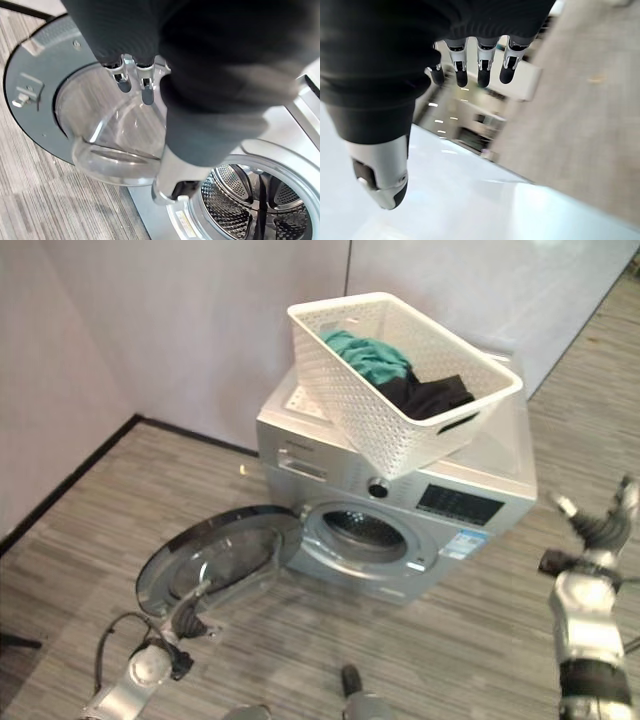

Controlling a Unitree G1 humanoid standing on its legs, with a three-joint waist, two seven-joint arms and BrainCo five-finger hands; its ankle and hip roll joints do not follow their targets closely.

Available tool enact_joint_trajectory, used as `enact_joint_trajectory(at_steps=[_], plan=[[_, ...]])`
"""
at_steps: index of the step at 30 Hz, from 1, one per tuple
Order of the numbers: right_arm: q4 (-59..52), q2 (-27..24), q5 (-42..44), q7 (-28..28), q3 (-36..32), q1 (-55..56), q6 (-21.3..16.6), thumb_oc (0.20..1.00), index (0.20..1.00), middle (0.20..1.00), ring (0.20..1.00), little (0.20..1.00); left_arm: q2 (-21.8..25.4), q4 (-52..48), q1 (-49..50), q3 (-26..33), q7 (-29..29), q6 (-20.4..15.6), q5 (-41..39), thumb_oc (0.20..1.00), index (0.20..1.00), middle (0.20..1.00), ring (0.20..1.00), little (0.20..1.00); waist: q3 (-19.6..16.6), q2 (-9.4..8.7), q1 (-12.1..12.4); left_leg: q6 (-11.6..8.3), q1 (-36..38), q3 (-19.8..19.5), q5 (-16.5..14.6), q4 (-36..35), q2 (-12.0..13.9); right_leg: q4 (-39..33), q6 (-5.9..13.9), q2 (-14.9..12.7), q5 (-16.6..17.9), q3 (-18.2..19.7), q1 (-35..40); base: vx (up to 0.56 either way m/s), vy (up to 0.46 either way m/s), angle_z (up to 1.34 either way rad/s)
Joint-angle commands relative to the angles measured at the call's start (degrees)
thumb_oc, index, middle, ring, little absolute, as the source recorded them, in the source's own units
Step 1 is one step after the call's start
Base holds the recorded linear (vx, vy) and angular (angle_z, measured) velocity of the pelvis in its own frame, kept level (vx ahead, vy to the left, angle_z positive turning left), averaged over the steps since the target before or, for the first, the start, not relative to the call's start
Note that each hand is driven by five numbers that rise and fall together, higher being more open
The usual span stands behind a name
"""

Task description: Grab the laundry basket,head to the washer,open it,put in the laundry and shut it.

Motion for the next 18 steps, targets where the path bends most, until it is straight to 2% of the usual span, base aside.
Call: enact_joint_trajectory(at_steps=[1,2,3,4,5,7,8,9,10,11,12,13,14,15,16,17,18], plan=[[-3.9,-9.3,-1.9,-2.7,-0.9,-8.8,-2.8,1.000,1.000,1.000,1.000,1.000,-0.3,-1.1,-4.3,0.2,2.4,-2.0,-1.5,1.000,1.000,1.000,1.000,1.000,0.6,0.34,0.8,5.23,12.4,-2.5,-1.5,-9.6,-2.8,-16.3,4.07,0.0,10.4,3.6,-5.4,0.35,-0.258,0.39],[-6.4,-11.5,-2.5,-2.7,-1.2,-9.6,-3.1,1.000,1.000,1.000,1.000,1.000,-0.8,-0.8,-4.6,-0.3,2.6,-1.9,-1.7,1.000,1.000,1.000,1.000,1.000,-0.2,-0.49,0.6,4.18,14.2,-3.5,-1.3,-10.1,-1.6,-15.6,4.07,0.2,11.2,3.1,-4.9,0.27,-0.217,0.29],[-6.6,-11.5,-2.6,-2.7,-1.4,-9.4,-3.0,1.000,1.000,1.000,1.000,1.000,-0.9,-0.8,-4.6,-0.4,2.6,-1.9,-1.7,1.000,1.000,1.000,1.000,1.000,-0.2,-0.35,0.3,4.04,14.3,-3.8,-1.1,-10.5,-1.3,-15.6,3.95,0.2,11.1,2.7,-4.8,0.36,-0.351,0.59],[-9.9,-13.6,-3.4,-2.9,-3.6,-8.5,-3.7,1.000,1.000,1.000,1.000,1.000,-1.7,-0.1,-4.7,-1.0,2.6,-1.8,-2.0,1.000,1.000,1.000,1.000,1.000,-1.7,-1.17,-0.4,2.41,15.6,-5.4,0.6,-10.8,1.2,-14.0,3.18,0.6,11.2,3.0,-3.9,0.19,-0.220,0.84],[-10.2,-13.6,-3.4,-2.9,-4.0,-8.0,-3.6,1.000,1.000,1.000,1.000,1.000,-1.8,0.0,-4.8,-1.2,2.6,-1.8,-2.0,1.000,1.000,1.000,1.000,1.000,-1.8,-0.95,-0.6,2.22,15.7,-5.8,0.8,-11.3,1.6,-13.7,2.99,0.6,11.0,2.5,-3.9,0.29,-0.365,1.14],[-15.3,-14.4,-4.4,-2.2,-8.1,-2.9,-4.3,1.000,1.000,1.000,1.000,1.000,-3.0,1.1,-4.8,-2.2,2.5,-1.6,-2.2,1.000,1.000,1.000,1.000,1.000,-3.2,-0.64,-2.1,0.21,15.7,-8.0,4.5,-10.6,6.2,-8.7,1.35,3.2,7.8,1.1,-3.4,0.27,-0.340,0.85],[-17.5,-14.6,-4.8,-1.8,-9.9,-1.1,-5.1,1.000,1.000,1.000,1.000,1.000,-3.1,1.2,-4.7,-2.1,2.2,-1.5,-2.4,1.000,1.000,1.000,1.000,1.000,-3.6,-0.53,-2.3,-0.91,14.9,-7.4,7.0,-8.6,8.4,-7.7,0.25,3.9,5.5,-0.4,-2.3,0.32,-0.411,0.86],[-20.0,-15.0,-5.1,-1.0,-11.6,0.2,-6.0,1.000,1.000,1.000,1.000,1.000,-2.9,1.2,-4.7,-2.2,2.0,-1.6,-2.8,1.000,1.000,1.000,1.000,1.000,-3.7,-1.46,-2.6,-2.44,11.8,-6.4,13.2,-4.0,10.2,-8.2,-0.35,3.6,4.9,-2.9,-0.7,0.31,-0.574,0.86],[-22.4,-16.2,-4.3,-0.7,-11.3,-0.6,-6.8,1.000,1.000,1.000,1.000,1.000,-2.1,0.4,-3.9,-1.9,1.6,-1.5,-3.1,1.000,1.000,1.000,1.000,1.000,-2.8,-4.40,-1.9,-0.26,5.7,-6.1,20.0,5.6,9.1,-10.3,-1.84,3.8,6.4,-2.7,2.6,0.20,-0.423,0.98],[-22.4,-16.1,-4.2,-0.7,-11.2,-0.7,-6.8,1.000,1.000,1.000,1.000,1.000,-1.9,0.2,-3.9,-1.8,1.5,-1.5,-3.2,1.000,1.000,1.000,1.000,1.000,-2.8,-4.33,-2.0,0.46,5.0,-5.9,18.9,7.5,8.6,-11.1,-1.55,3.5,6.2,-2.8,3.1,0.17,-0.498,0.27],[-23.6,-16.6,-3.2,0.6,-8.9,-1.5,-7.3,1.000,1.000,1.000,1.000,1.000,-1.0,-0.2,-3.2,-1.6,1.5,-1.3,-3.0,1.000,1.000,1.000,1.000,1.000,-1.6,-6.52,-1.4,3.02,0.8,-4.4,22.0,14.0,8.8,-11.7,-3.25,4.7,6.0,-1.1,5.5,0.07,-0.187,-0.02],[-23.5,-16.6,-3.1,0.6,-8.6,-1.8,-7.3,1.000,1.000,1.000,1.000,1.000,-0.9,-0.3,-3.0,-1.4,1.5,-1.3,-3.0,1.000,1.000,1.000,1.000,1.000,-1.5,-6.53,-1.4,3.26,0.6,-4.1,21.6,15.0,8.6,-11.8,-3.18,4.7,6.0,-0.9,5.6,0.07,-0.271,-0.09],[-24.6,-17.1,-2.2,2.3,-7.7,-1.6,-7.0,1.000,1.000,1.000,1.000,1.000,-0.5,-0.6,-3.0,-1.0,1.3,-1.3,-3.0,1.000,1.000,1.000,1.000,1.000,-1.0,-6.89,-1.5,3.35,-1.3,-2.6,21.2,14.7,9.6,-12.1,-3.22,4.4,5.6,-0.8,6.2,0.06,-0.022,-0.05],[-25.8,-17.3,-0.8,4.1,-7.5,-0.8,-6.3,1.000,1.000,1.000,1.000,1.000,-0.6,-1.0,-2.9,-0.5,0.9,-1.1,-3.2,1.000,1.000,1.000,1.000,1.000,-1.1,-7.13,-1.6,2.72,-2.2,-0.9,20.1,11.3,10.4,-12.8,-3.20,3.7,4.9,-0.9,6.9,0.07,-0.043,0.09],[-25.9,-17.3,-0.8,4.1,-7.5,-0.7,-6.2,1.000,1.000,1.000,1.000,1.000,-0.6,-1.0,-2.8,-0.5,0.8,-1.1,-3.2,1.000,1.000,1.000,1.000,1.000,-1.1,-7.19,-1.5,2.73,-2.1,-0.7,20.2,11.0,10.5,-12.9,-3.22,3.7,4.9,-0.9,6.9,0.16,0.021,0.25],[-27.5,-19.1,1.3,7.7,-8.7,1.3,-5.9,1.000,1.000,1.000,1.000,1.000,-0.8,-1.1,-2.8,0.0,-0.6,-1.7,-3.6,1.000,1.000,1.000,1.000,1.000,-1.3,-7.54,-1.6,0.49,-3.9,1.5,17.2,2.1,10.2,-14.5,-3.08,2.2,4.3,-2.0,8.1,0.15,0.092,0.37],[-27.4,-21.6,1.8,9.1,-9.3,1.9,-5.6,1.000,1.000,1.000,1.000,1.000,-0.5,-0.9,-3.1,-0.3,-1.3,-1.8,-3.8,1.000,1.000,1.000,1.000,1.000,-0.8,-7.02,-0.4,-1.13,-7.4,2.8,15.9,-7.4,6.2,-15.1,-2.93,1.6,3.9,-2.9,8.8,0.18,0.157,0.39]])
